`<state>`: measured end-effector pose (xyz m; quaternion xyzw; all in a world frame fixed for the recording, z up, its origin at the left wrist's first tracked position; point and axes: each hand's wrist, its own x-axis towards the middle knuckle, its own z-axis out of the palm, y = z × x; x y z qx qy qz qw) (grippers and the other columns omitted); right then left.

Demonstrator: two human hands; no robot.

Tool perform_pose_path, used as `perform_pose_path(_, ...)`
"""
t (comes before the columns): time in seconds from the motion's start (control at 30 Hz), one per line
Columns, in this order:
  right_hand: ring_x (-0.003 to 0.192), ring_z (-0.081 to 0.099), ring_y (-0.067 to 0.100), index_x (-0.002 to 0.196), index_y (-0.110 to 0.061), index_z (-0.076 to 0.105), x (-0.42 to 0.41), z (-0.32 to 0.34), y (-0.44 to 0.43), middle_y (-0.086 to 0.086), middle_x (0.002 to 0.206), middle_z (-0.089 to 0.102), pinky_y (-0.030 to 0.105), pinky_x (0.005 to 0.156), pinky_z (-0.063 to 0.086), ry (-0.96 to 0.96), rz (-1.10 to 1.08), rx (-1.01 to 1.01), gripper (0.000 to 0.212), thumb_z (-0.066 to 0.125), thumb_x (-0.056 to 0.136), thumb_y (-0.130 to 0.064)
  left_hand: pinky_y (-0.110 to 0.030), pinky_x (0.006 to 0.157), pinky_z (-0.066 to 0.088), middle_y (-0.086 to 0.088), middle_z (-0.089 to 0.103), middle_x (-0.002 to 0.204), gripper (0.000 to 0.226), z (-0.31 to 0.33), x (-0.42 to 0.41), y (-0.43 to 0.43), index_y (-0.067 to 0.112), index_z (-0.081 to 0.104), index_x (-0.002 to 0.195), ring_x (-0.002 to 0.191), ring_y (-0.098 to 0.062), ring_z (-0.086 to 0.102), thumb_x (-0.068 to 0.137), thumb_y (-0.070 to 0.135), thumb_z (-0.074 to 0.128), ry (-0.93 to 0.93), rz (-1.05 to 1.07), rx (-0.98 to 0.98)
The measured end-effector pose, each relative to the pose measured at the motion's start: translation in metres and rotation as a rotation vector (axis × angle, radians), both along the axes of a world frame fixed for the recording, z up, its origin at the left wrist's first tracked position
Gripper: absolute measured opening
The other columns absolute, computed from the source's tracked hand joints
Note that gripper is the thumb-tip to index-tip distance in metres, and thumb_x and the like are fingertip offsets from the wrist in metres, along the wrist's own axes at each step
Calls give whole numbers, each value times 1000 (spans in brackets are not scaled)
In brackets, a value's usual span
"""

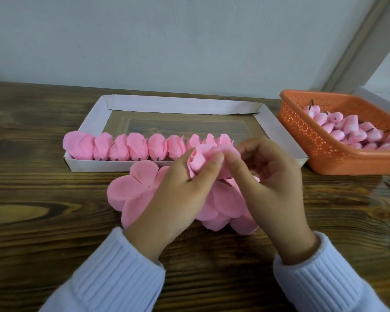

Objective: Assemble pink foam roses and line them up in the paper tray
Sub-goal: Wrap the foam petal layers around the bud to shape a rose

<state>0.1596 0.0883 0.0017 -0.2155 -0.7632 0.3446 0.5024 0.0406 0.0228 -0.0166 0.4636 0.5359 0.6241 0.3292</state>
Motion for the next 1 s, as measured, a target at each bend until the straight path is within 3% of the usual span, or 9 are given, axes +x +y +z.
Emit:
perform_pose_path(0.1, 68, 63, 6, 84, -16, 64, 0, 1, -2, -7, 77, 67, 18, 62, 48, 0, 72, -7, 5, 64, 88, -13, -25, 80, 50, 15, 73, 85, 35, -2, 0, 1, 39, 71, 90, 90, 0, 68, 71, 64, 54, -41, 51, -10)
perform_pose_path(0.2, 78, 62, 5, 97, -25, 61, -1, 0, -3, -14, 88, 67, 21, 69, 50, 51, 93, -65, 11, 60, 86, -25, -42, 92, 52, 5, 75, 93, 46, -3, 0, 2, 27, 72, 97, 99, -13, 69, 69, 62, 60, -180, 104, -39)
perform_pose_path(0.3, 85, 63, 8, 104, -21, 57, -3, -1, -4, -11, 96, 66, 22, 75, 50, 57, 153, -188, 23, 65, 83, -25, -50, 99, 49, -6, 75, 99, 33, 2, 1, 1, 22, 75, 93, 103, -22, 69, 80, 49, 62, -350, 103, -25)
perform_pose_path(0.43, 95, 63, 5, 107, -17, 56, -7, -6, -6, -16, 101, 65, 20, 85, 47, -61, 223, -268, 32, 67, 78, -22, -38, 88, 55, -11, 75, 97, 37, 5, 1, 1, 15, 77, 87, 98, -21, 72, 75, 48, 65, -523, 107, 23)
perform_pose_path(0.53, 96, 64, 9, 109, -13, 58, -9, -7, -10, -4, 100, 68, 20, 87, 47, -73, 227, -264, 33, 73, 79, -18, -29, 80, 58, -9, 75, 101, 38, 9, 6, -1, 15, 78, 89, 99, -19, 71, 73, 44, 59, -588, 22, 57)
perform_pose_path(0.7, 98, 68, 17, 109, -16, 60, -12, -10, -12, 5, 97, 73, 35, 89, 53, 43, 258, -344, 33, 74, 79, -14, -45, 97, 50, -18, 71, 110, 50, 9, 9, -3, 3, 67, 105, 107, -26, 68, 83, 48, 63, -542, 21, 48)
perform_pose_path(0.8, 98, 69, 25, 106, -20, 63, -13, -11, -11, 10, 100, 73, 40, 88, 53, 136, 320, -451, 30, 73, 78, -14, -50, 101, 47, -18, 71, 111, 45, 9, 8, -5, 4, 65, 104, 108, -28, 68, 83, 44, 61, -485, -9, 52)
perform_pose_path(0.9, 107, 65, 34, 109, -14, 64, -13, -15, -8, 15, 109, 70, 51, 97, 48, 168, 426, -573, 28, 70, 82, -12, -50, 92, 53, -17, 72, 105, 24, 8, 6, -5, 18, 71, 90, 102, -33, 69, 74, 37, 72, -359, -74, 110)
perform_pose_path(1.0, 115, 60, 32, 107, -9, 66, -11, -15, -5, 15, 119, 67, 50, 102, 44, 113, 524, -627, 28, 71, 81, -16, -36, 79, 57, -2, 74, 99, 27, 7, 1, -5, 20, 74, 91, 100, -23, 70, 65, 28, 75, -322, -80, 175)
